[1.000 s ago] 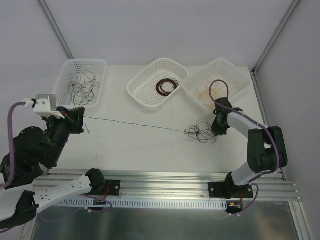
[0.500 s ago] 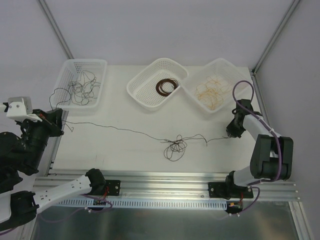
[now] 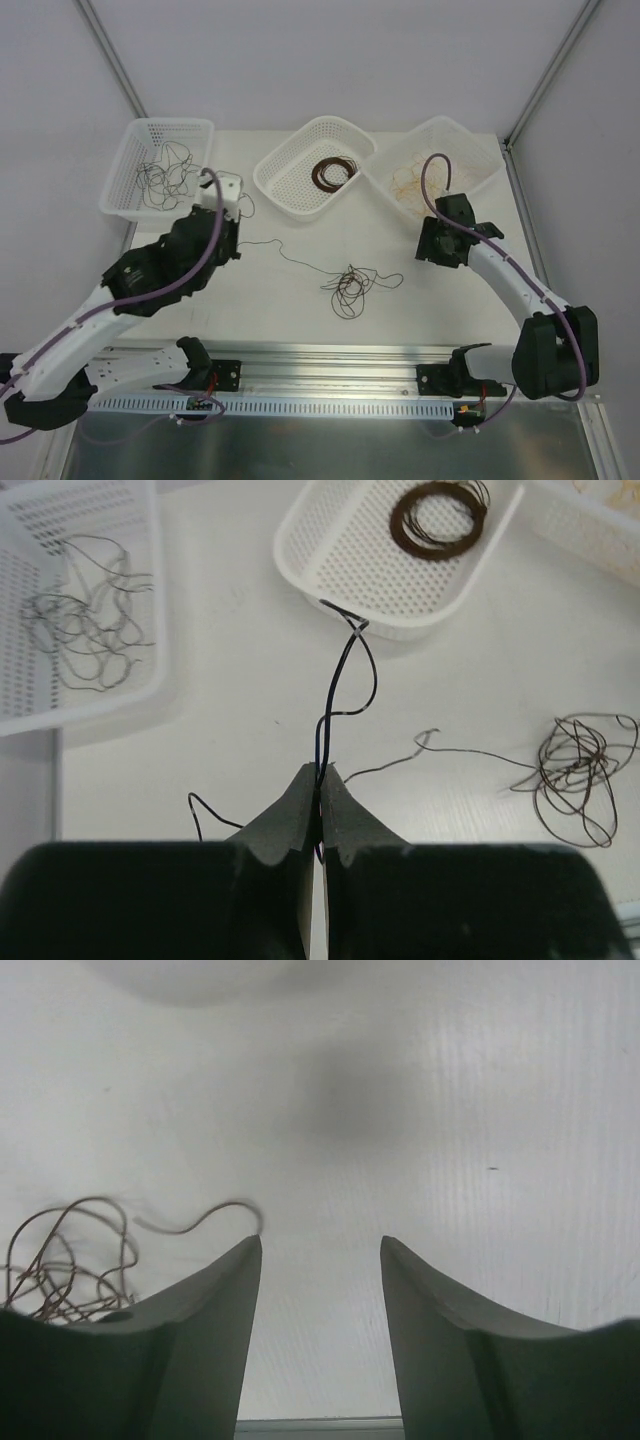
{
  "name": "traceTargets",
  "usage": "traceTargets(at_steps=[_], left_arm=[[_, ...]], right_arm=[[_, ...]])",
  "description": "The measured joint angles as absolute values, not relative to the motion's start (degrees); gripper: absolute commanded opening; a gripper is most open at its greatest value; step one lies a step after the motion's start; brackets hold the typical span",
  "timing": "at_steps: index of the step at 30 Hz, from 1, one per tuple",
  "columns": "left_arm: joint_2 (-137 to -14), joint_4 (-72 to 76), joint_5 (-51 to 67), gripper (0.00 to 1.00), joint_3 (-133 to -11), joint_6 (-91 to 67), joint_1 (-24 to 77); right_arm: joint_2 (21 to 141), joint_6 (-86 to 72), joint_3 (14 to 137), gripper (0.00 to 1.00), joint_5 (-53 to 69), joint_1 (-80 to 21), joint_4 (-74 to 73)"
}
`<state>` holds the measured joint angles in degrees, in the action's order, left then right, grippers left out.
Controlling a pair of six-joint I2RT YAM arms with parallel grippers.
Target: Untangle the cables
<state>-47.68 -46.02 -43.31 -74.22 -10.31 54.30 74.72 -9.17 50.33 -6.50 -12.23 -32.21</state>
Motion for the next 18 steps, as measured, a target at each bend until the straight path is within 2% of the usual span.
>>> traceTargets(at_steps=[5, 9, 18], left_arm=[[-55.9, -40.5, -31.2, 0.00, -66.7, -12.9, 47.9], [-58.0, -37.6, -24.4, 0.00, -62.8, -14.9, 42.7], [-58.3, -33.8, -18.1, 0.00, -59.8, -18.6, 38.7]], right_arm=[[69.7, -6.9, 50.8, 0.59, -2.4, -21.3, -30.1], [68.6, -6.9, 49.0, 0.61, 2.1, -28.7, -25.2], [73.5, -11.0, 42.3, 0.64, 6.6, -42.1, -15.8]])
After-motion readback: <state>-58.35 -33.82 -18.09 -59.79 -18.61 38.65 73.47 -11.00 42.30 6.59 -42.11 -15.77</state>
